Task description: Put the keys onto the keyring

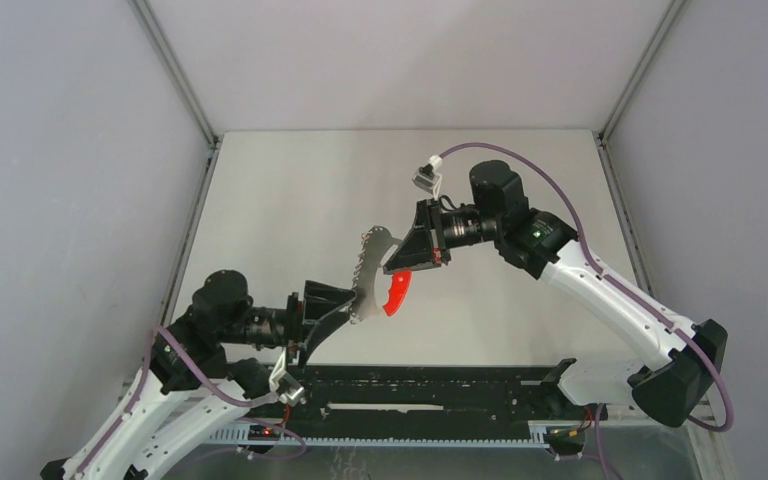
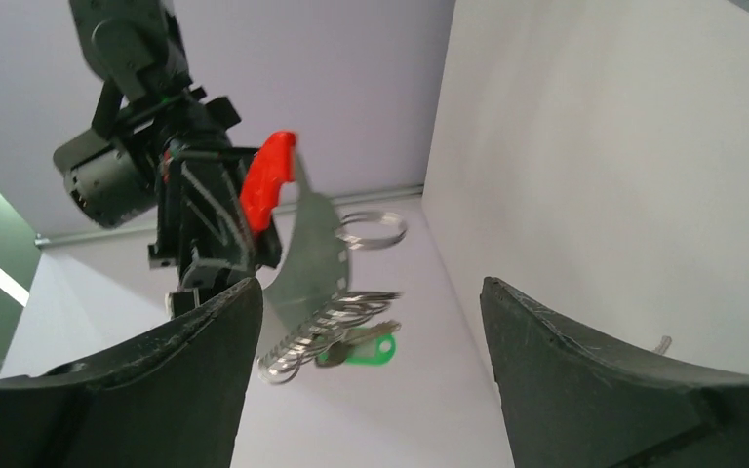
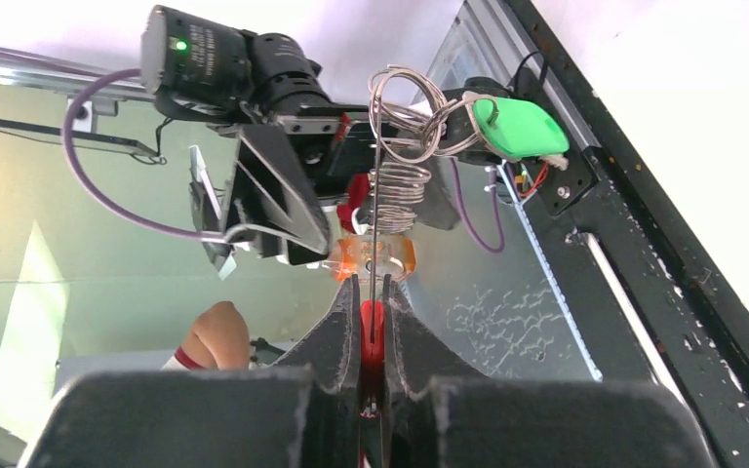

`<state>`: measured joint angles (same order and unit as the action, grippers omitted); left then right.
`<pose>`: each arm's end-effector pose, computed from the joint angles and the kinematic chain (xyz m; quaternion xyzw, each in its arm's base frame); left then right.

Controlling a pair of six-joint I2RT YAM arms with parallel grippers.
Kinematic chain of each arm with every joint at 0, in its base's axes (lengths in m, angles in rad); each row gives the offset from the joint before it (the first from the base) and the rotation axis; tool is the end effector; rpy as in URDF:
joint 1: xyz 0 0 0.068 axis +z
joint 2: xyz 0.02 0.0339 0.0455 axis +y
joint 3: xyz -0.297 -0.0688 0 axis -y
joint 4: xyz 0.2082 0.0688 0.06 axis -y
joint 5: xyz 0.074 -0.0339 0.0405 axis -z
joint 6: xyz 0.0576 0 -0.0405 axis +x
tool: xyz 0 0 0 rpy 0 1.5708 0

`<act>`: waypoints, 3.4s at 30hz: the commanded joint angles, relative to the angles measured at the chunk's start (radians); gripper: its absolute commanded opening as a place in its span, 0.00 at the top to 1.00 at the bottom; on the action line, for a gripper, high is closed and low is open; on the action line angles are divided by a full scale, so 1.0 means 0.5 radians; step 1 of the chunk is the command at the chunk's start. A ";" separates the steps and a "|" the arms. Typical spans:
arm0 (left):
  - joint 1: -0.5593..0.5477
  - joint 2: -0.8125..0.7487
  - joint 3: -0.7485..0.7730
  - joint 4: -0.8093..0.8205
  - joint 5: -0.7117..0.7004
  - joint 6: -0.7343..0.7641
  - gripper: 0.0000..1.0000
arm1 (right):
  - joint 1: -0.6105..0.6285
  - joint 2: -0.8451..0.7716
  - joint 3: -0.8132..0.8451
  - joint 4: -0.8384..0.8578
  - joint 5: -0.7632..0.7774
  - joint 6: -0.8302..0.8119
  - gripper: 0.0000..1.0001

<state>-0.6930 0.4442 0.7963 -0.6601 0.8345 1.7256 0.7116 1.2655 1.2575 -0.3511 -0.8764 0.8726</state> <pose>-0.0012 -0.0545 0.3351 0.7749 0.0372 -0.0181 0.6308 0.1553 0.1923 0.4161 -0.1810 0.7614 0.6120 0.1139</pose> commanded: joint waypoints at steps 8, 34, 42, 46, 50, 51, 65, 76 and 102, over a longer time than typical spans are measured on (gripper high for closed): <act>-0.134 0.028 -0.115 0.188 0.043 0.273 0.31 | 0.040 0.035 0.037 0.157 -0.073 0.092 1.00; -0.196 -0.176 -0.359 0.817 -0.091 -0.290 1.00 | 0.086 0.070 0.037 -0.036 0.021 -0.035 0.88; -0.197 -0.145 -0.344 1.190 -0.242 -1.379 1.00 | -0.019 0.105 0.011 0.192 0.008 0.007 0.89; -0.197 -0.198 -0.406 1.192 -0.255 -1.227 0.72 | -0.027 0.139 -0.058 0.343 -0.053 0.141 0.98; -0.197 -0.237 -0.502 1.156 -0.299 -0.846 0.71 | -0.033 0.137 -0.096 0.374 -0.091 0.183 1.00; -0.195 -0.238 -0.526 1.143 -0.322 -0.715 0.71 | -0.036 0.130 -0.104 0.383 -0.100 0.196 1.00; -0.196 -0.290 -0.708 1.310 -0.540 -0.208 0.87 | -0.058 0.093 -0.185 0.405 -0.145 0.323 1.00; -0.196 -0.313 -0.482 1.018 -0.283 -0.768 1.00 | -0.083 0.067 -0.185 0.393 -0.182 0.253 0.24; -0.031 0.294 0.098 0.688 0.083 -2.770 1.00 | 0.675 -0.341 0.348 -0.598 0.740 -2.091 0.00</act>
<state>-0.7494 0.5632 0.7635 -0.3935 0.7818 0.4816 0.9577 1.0157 1.4048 -0.7048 -0.5545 -0.0212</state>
